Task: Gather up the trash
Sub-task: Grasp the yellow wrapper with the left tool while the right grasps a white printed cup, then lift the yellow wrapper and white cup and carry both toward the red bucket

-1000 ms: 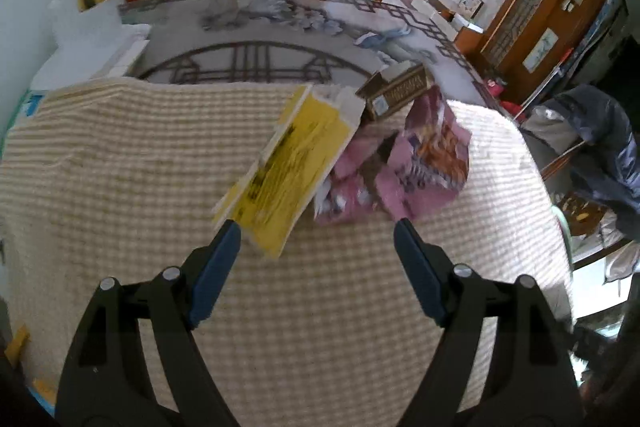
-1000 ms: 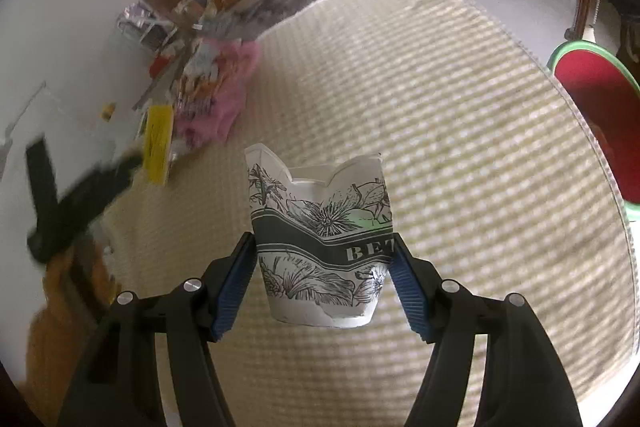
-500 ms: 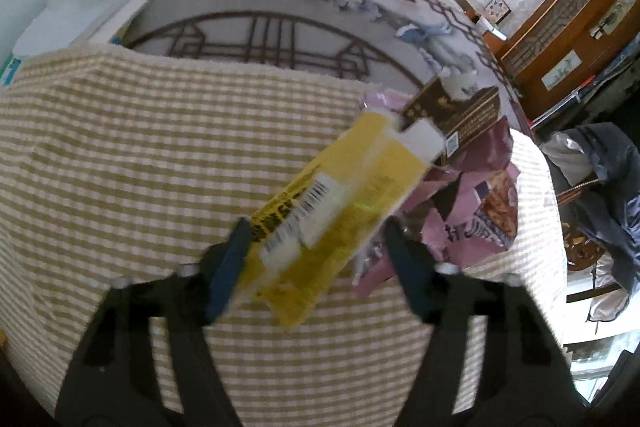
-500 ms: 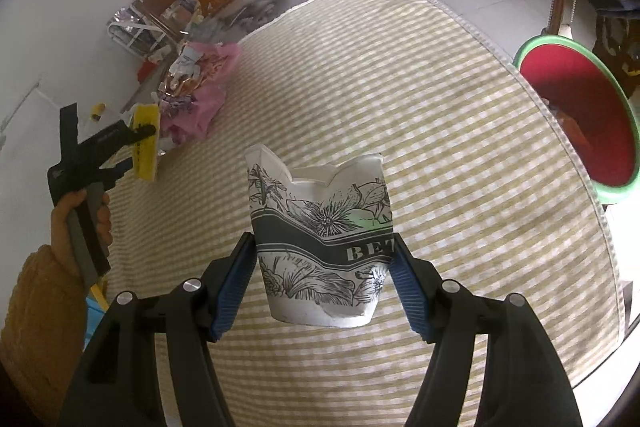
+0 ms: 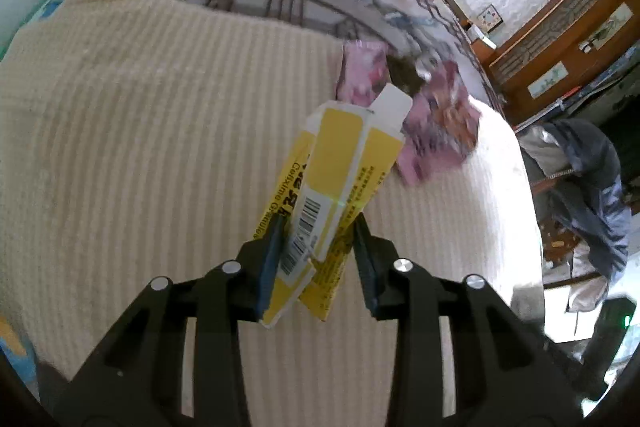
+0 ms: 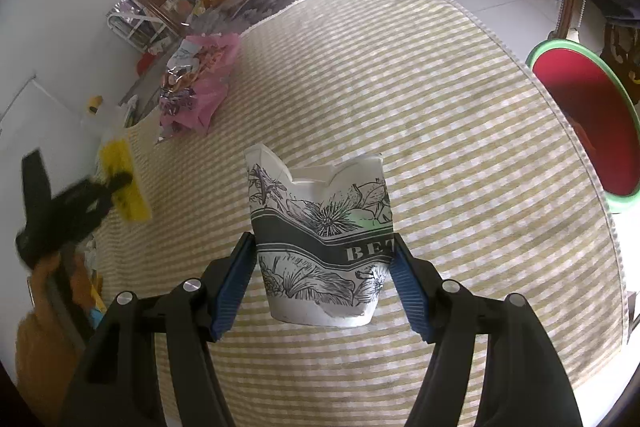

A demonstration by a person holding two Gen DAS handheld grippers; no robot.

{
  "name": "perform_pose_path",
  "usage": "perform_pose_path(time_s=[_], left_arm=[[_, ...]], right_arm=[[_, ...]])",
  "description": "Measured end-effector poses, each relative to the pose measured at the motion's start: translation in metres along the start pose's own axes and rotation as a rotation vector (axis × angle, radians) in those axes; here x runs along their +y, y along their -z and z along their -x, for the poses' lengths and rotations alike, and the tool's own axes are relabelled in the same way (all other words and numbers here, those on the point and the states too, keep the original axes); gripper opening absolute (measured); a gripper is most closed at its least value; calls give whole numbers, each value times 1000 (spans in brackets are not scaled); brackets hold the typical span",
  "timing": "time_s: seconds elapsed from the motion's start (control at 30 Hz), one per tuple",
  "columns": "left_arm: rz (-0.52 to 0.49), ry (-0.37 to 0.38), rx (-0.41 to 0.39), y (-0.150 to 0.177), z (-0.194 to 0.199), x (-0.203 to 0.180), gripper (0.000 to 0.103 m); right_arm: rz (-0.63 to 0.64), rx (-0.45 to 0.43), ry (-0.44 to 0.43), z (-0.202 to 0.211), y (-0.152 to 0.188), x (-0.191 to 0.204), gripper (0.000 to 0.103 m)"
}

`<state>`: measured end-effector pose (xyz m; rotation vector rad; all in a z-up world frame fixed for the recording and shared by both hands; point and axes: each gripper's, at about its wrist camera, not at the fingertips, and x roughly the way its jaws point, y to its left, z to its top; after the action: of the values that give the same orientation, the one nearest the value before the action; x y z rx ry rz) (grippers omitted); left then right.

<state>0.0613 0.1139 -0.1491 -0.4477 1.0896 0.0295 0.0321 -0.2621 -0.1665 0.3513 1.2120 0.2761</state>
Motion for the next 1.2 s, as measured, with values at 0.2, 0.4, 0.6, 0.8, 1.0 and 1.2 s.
perform_pose_path(time_s=[0.2, 0.4, 0.6, 0.8, 1.0, 1.2], left_arm=[[13, -14, 32, 18, -10, 3, 54], [-36, -28, -3, 16, -9, -7, 64], [-102, -39, 13, 15, -23, -22, 66], [-133, -82, 13, 16, -30, -25, 48], [-77, -37, -14, 19, -14, -20, 31], [-50, 24, -67, 28, 15, -28, 31]], right_arm=[[20, 6, -6, -6, -4, 9, 65], [40, -8, -3, -2, -2, 12, 65], [13, -15, -4, 2, -1, 6, 65], [17, -2, -11, 0, 0, 8, 65], [36, -8, -18, 0, -3, 14, 65], [71, 5, -36, -6, -4, 27, 65]])
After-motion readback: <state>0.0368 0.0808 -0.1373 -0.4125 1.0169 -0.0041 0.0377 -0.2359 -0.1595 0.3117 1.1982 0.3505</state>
